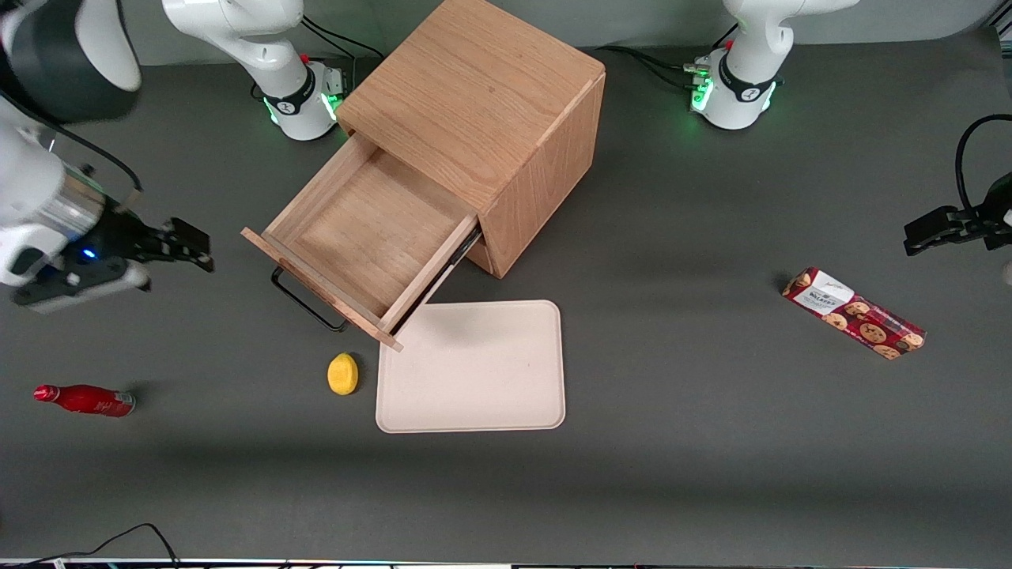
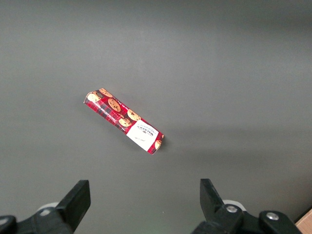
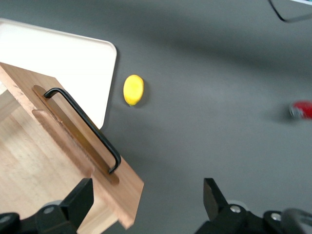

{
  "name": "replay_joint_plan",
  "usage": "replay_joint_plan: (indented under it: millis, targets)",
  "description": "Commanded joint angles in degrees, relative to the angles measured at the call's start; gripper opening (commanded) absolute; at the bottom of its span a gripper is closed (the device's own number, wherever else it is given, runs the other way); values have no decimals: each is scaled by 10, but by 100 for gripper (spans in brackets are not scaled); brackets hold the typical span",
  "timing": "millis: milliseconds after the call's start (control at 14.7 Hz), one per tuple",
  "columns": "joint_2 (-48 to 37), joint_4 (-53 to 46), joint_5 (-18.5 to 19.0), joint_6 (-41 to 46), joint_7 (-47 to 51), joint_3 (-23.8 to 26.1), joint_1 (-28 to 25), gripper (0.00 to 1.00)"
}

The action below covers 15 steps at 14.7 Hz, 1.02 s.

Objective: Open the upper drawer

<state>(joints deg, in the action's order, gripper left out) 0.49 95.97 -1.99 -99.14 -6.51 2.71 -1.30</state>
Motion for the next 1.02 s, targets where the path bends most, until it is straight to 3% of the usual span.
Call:
replay_joint_plan:
  millis: [0,272,611,815,951]
  targets:
    - [-35,11,1,39,34,-29,-6,100]
    - [-80,12,5,90,49,-62,-5,100]
    - [-90,17,9,95,49,-77,-2,100]
    - [-90,17,46,95,51,-79,-2,100]
    - [-89,17,46,94,59,-80,0,100]
